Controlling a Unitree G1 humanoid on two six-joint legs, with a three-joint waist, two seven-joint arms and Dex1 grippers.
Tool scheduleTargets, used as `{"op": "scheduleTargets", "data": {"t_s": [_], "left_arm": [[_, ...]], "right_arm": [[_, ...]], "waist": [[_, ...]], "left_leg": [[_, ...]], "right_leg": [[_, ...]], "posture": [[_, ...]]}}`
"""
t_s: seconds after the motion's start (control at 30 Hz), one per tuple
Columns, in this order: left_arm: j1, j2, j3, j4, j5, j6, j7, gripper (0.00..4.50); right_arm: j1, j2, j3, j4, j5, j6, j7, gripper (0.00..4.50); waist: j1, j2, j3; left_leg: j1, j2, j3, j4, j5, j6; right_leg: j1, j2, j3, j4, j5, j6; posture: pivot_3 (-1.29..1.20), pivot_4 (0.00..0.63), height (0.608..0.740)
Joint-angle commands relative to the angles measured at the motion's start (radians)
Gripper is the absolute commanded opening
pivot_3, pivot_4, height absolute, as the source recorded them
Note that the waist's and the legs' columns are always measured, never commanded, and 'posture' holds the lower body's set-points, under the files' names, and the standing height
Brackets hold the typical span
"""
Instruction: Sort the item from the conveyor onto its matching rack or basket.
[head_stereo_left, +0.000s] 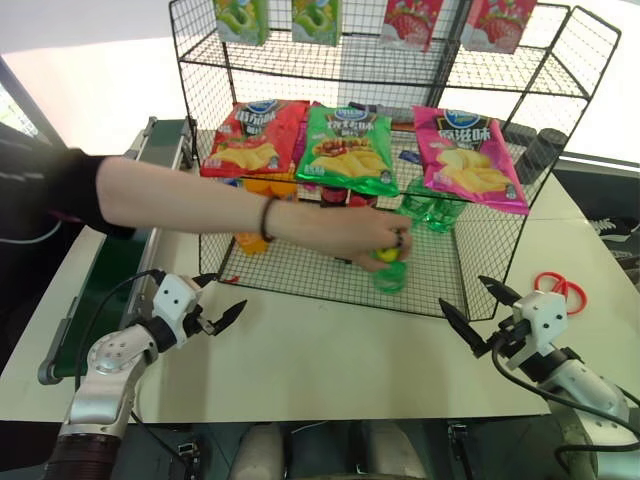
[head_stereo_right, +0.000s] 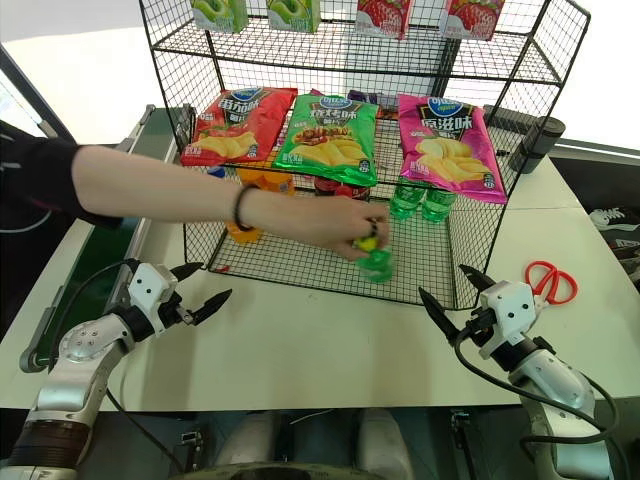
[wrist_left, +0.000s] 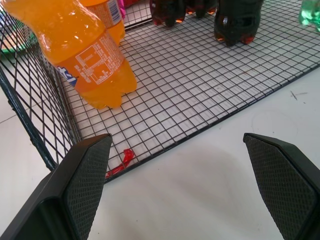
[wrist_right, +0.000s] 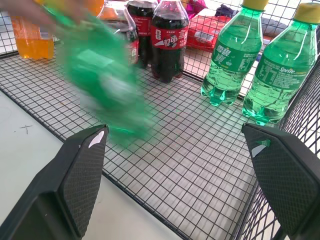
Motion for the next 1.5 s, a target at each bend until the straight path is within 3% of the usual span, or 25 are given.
{"op": "scheduleTargets", "data": {"t_s": [0.03,0.63,0.97,1.17,1.33,1.5], "left_arm": [[-0.017,-0.002,0.01,-0.013,-0.002,-0.023,0.001,4.5],[-0.003,-0.022,0.056,-0.073,-0.075,0.053,0.031,4.5],[0.013,-0.068,0.23,-0.12,-0.221,0.149,0.136,4.5],[-0.049,-0.106,0.377,0.006,-0.156,0.078,0.361,4.5],[-0.103,-0.109,0.415,0.114,-0.073,0.017,0.512,4.5],[-0.142,-0.117,0.4,0.163,-0.052,-0.002,0.556,4.5]], "right_arm": [[-0.008,-0.002,-0.011,-0.011,0.006,-0.02,0.006,4.45],[-0.012,0.0,0.003,-0.021,-0.007,-0.017,0.01,4.45],[-0.026,0.002,0.035,-0.038,-0.007,0.0,0.003,4.45],[-0.064,0.01,0.1,-0.066,-0.009,0.022,0.002,4.45],[-0.097,0.041,0.225,-0.155,-0.023,0.061,-0.009,4.45],[-0.133,0.083,0.339,-0.215,-0.047,0.103,-0.032,4.45]], "waist": [[0.0,0.0,0.0],[0.0,0.0,0.0],[-0.001,0.0,0.0],[0.001,-0.001,0.0],[0.0,-0.002,-0.001],[0.0,-0.004,-0.002]], "left_leg": [[0.0,0.0,0.0,0.0,0.0,0.0],[0.0,0.0,0.0,0.0,0.0,0.0],[0.0,0.0,0.0,0.0,0.0,0.0],[0.0,0.0,0.0,0.0,0.0,0.0],[0.0,-0.001,0.0,0.0,0.0,0.0],[0.0,0.0,0.0,0.001,0.0,0.0]], "right_leg": [[0.0,0.0,0.0,0.0,0.0,0.0],[0.0,0.0,0.0,0.0,0.0,0.0],[0.0,0.0,0.0,0.0,0.0,0.0],[0.0,0.0,0.0,0.0,0.0,0.0],[0.0,0.002,-0.001,0.0,0.002,0.003],[0.001,0.003,-0.001,0.0,0.002,0.004]], "posture": [[0.0,0.15,0.74],[0.0,0.15,0.74],[0.0,0.15,0.74],[0.0,0.15,0.74],[0.0,0.15,0.74],[0.0,0.15,0.74]]}}
